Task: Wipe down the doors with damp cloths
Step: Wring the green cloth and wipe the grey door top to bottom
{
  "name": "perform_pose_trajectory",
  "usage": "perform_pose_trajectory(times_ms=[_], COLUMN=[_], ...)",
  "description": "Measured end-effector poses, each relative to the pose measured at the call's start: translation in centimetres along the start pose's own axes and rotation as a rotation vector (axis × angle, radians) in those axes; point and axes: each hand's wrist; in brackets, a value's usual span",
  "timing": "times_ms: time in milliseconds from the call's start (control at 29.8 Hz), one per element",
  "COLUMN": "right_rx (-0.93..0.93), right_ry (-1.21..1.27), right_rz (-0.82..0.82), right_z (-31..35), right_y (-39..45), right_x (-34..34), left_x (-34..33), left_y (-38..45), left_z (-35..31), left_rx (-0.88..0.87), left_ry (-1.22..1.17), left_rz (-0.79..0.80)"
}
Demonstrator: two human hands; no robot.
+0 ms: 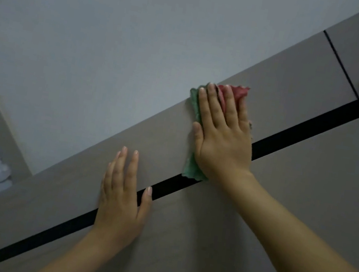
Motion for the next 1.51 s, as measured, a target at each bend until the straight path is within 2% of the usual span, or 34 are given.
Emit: perform_pose_trajectory(times_ms=[67,134,202,235,302,369,437,504,571,672,739,806,941,1075,1176,1276,1344,1411,1512], right_rx=[0.078,0.295,0.448,0.466,0.397,0.249,0.114,0.067,0.14,0.347,0.464,0.512,0.322,0.111,0.161,0.381,0.433,0.387,0.175], right_ry=[-0.033,-0.144,-0.199,-0.184,-0.135,-0.094,-0.034,0.006,-0.012,-0.174,-0.225,-0.172,-0.096,-0.018,-0.041,-0.129,-0.119,-0.099,-0.066], right_rz=[0.036,0.12,0.176,0.176,0.137,0.073,0.032,0.002,0.026,0.128,0.173,0.162,0.003,-0.093,-0.086,0.068,0.115,0.046,-0.063], right_z=[2.1,3.4,2.9,2.0,-0.1,-1.5,-0.8,2.1,5.3,8.0,7.3,5.2,1.7,5.6,8.1,7.7,5.2,1.4,-2.4], right_y=[-0.6,-3.0,-5.9,-6.9,-7.4,-6.1,-3.3,-0.5,0.8,-2.2,-5.9,-8.5,-7.9,-4.2,-4.9,-11.7,-16.0,-17.4,-15.3], right_x=[-0.9,-2.2,-2.8,-2.9,-2.5,-1.7,-0.9,-0.6,-1.4,-3.6,-4.4,-4.6,-4.0,-3.8,-5.1,-6.8,-6.9,-6.7,-6.1], left_x=[0.1,0.0,0.1,0.2,0.4,0.3,0.2,-0.1,-0.3,-0.4,-0.3,0.1,0.6,0.8,0.3,0.0,0.2,0.5,0.4], left_y=[0.0,-0.1,-0.2,-0.2,-0.1,-0.1,-0.1,-0.1,-0.3,-0.4,-0.6,-0.6,-0.9,-0.8,-1.1,-1.4,-1.3,-1.3,-1.9], left_z=[0.3,0.6,1.1,1.3,1.6,1.9,2.4,3.0,3.3,3.6,4.1,4.8,6.4,7.9,7.7,6.7,6.2,5.9,5.6], left_rx=[-0.017,-0.031,-0.025,-0.026,-0.054,-0.076,-0.066,-0.033,0.0,0.022,0.025,0.032,-0.006,-0.047,-0.055,-0.068,-0.097,-0.131,-0.19], left_ry=[-0.023,-0.045,-0.062,-0.072,-0.08,-0.076,-0.054,-0.024,-0.023,-0.045,-0.042,-0.031,0.06,0.166,0.19,0.185,0.195,0.217,0.268], left_rz=[-0.022,-0.041,-0.048,-0.053,-0.06,-0.073,-0.088,-0.108,-0.13,-0.139,-0.154,-0.163,-0.128,-0.132,-0.141,-0.138,-0.143,-0.127,-0.084])
Point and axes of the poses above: each hand's wrist, its own y-axis towards the middle knuckle, its own x-axis out of the back of the hand, z = x × y, and after that the axes turned 12 degrees about z, right-handed
